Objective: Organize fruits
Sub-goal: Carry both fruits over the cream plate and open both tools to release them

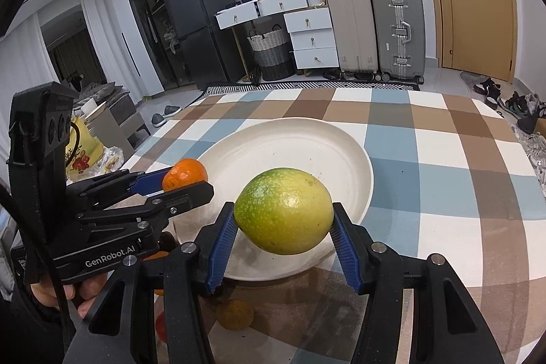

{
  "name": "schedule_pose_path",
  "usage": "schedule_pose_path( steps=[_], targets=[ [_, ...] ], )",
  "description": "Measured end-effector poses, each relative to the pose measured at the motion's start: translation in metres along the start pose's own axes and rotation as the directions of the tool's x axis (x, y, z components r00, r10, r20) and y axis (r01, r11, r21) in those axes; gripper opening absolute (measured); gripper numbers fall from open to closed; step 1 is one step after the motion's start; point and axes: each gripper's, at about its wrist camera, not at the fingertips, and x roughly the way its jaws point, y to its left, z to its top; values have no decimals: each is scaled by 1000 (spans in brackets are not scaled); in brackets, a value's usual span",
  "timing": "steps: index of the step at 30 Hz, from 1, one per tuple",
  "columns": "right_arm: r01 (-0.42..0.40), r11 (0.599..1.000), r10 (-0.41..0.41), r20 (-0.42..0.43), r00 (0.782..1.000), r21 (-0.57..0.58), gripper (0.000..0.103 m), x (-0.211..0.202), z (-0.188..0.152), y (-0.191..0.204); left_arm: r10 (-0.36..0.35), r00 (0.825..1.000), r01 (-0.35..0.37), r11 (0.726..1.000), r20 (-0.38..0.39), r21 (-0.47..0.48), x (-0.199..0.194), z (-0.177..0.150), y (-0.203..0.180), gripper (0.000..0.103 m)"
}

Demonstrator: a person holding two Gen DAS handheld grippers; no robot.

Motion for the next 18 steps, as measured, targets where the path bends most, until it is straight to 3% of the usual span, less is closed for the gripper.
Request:
schedule_pose_path(
  steps=[18],
  targets=[
    [9,999,-8,-30,1000,36,55,16,-2,-9,27,999,-25,999,-29,43,16,-7,-9,39]
  ],
)
